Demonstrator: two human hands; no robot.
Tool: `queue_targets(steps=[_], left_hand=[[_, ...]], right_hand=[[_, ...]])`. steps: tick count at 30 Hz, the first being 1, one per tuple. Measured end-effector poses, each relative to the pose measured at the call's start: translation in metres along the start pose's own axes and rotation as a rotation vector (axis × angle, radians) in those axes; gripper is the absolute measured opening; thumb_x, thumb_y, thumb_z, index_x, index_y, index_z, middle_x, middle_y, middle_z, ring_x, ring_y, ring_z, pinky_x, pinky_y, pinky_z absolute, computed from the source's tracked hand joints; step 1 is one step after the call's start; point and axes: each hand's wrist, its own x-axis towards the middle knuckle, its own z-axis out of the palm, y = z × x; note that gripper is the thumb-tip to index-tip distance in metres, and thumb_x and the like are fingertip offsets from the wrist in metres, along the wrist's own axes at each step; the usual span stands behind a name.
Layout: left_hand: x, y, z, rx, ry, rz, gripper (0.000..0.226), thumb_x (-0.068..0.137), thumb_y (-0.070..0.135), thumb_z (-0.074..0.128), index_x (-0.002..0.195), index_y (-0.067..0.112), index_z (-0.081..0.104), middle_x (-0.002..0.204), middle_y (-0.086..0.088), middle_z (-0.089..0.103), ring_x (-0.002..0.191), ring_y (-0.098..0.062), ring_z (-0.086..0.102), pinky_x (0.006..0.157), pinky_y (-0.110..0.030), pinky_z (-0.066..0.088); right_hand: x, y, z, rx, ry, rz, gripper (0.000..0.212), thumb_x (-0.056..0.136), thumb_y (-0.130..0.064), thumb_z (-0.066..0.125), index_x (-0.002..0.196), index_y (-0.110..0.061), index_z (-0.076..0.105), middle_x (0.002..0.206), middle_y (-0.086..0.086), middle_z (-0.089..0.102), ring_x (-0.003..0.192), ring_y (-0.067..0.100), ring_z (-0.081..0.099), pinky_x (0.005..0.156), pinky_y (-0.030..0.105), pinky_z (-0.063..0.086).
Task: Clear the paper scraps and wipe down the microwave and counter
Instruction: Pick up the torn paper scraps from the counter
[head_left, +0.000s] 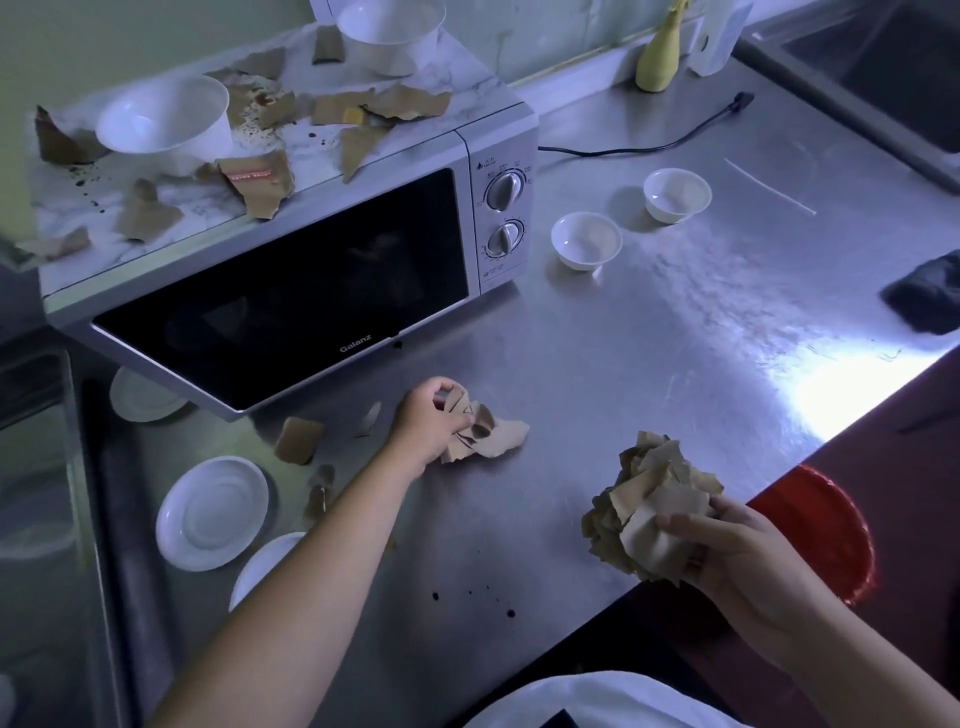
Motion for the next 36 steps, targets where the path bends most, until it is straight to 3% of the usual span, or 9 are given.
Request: queue_targets(steps=[2,5,10,13,18,21,24,28,36], left_hand=[[-0.026,0.009,0.007,-0.149,-0.035,-0.005,0.032,0.075,0.001,0.081,0.090,0.024,0.066,0.093,0.000,0.071,0.081,-0.015,0.067,0.071,-0.027,0.055],[-0.066,0.026,0.014,-0.272,-0.133,-0.007,0.033,0.074,-0.001,0.082,0.096,0.019,0.068,0.096,-0.004,0.073,0.086,-0.020,0.069,0.079,-0.033,0.057],[-0.115,0.058,0.030,-0.512,-0.449,-0.016,0.034,0.074,-0.007,0.078,0.099,0.013,0.067,0.090,-0.011,0.077,0.075,-0.022,0.072,0.059,-0.032,0.059],[-0.130,0.067,0.039,-0.531,-0.523,-0.014,0.033,0.079,-0.008,0.075,0.102,0.013,0.066,0.085,-0.011,0.074,0.070,-0.020,0.067,0.056,-0.027,0.054],[-0.144,0.064,0.039,-0.646,-0.623,-0.086,0.029,0.083,-0.010,0.069,0.098,0.015,0.067,0.080,-0.011,0.070,0.057,-0.015,0.063,0.045,-0.020,0.046],[-0.148,0.063,0.043,-0.663,-0.679,-0.145,0.023,0.086,-0.003,0.070,0.098,0.016,0.069,0.087,-0.015,0.068,0.064,-0.018,0.062,0.048,-0.022,0.047],[-0.154,0.065,0.043,-0.687,-0.729,-0.213,0.022,0.082,0.009,0.074,0.103,0.014,0.067,0.078,-0.009,0.068,0.054,-0.013,0.062,0.044,-0.020,0.046],[-0.166,0.059,0.035,-0.723,-0.773,-0.247,0.013,0.090,0.020,0.068,0.102,0.017,0.066,0.082,-0.004,0.068,0.062,-0.014,0.063,0.055,-0.025,0.053],[-0.183,0.023,-0.011,-0.809,-0.659,-0.271,0.020,0.100,0.023,0.050,0.110,0.014,0.065,0.093,-0.008,0.068,0.073,-0.017,0.063,0.062,-0.027,0.052]], right_hand=[[0.000,-0.001,0.007,-0.038,-0.027,-0.029,0.041,0.073,-0.003,0.069,0.114,-0.002,0.070,0.110,0.023,0.072,0.099,0.036,0.071,0.086,0.046,0.055],[0.001,-0.009,0.019,-0.144,-0.085,-0.105,0.033,0.075,-0.003,0.072,0.107,0.000,0.073,0.101,0.025,0.072,0.087,0.034,0.072,0.070,0.038,0.057],[-0.001,-0.032,0.024,-0.448,-0.169,-0.241,0.015,0.081,0.006,0.072,0.094,0.000,0.075,0.087,0.016,0.074,0.074,0.028,0.070,0.064,0.032,0.056],[-0.004,-0.039,0.020,-0.610,-0.205,-0.284,0.013,0.083,0.008,0.072,0.089,-0.003,0.077,0.100,0.008,0.070,0.088,0.026,0.070,0.073,0.035,0.056],[-0.012,-0.021,0.015,-0.467,-0.242,-0.166,0.018,0.085,0.010,0.066,0.097,0.000,0.075,0.094,0.024,0.074,0.085,0.039,0.073,0.072,0.037,0.059],[-0.016,-0.003,0.013,-0.388,-0.186,-0.198,0.019,0.082,0.012,0.067,0.093,-0.001,0.075,0.088,0.021,0.075,0.078,0.032,0.072,0.066,0.032,0.058],[-0.021,0.009,0.007,-0.321,-0.153,-0.214,0.021,0.075,0.007,0.075,0.095,-0.001,0.075,0.088,0.020,0.074,0.077,0.030,0.072,0.066,0.030,0.057],[-0.024,0.022,-0.002,-0.236,-0.150,-0.179,0.039,0.070,0.002,0.079,0.107,0.000,0.067,0.098,0.027,0.072,0.083,0.037,0.071,0.071,0.039,0.058],[-0.017,0.047,0.030,-0.317,-0.314,-0.066,0.022,0.079,0.003,0.070,0.100,0.001,0.076,0.102,0.031,0.072,0.090,0.046,0.071,0.079,0.048,0.060]])
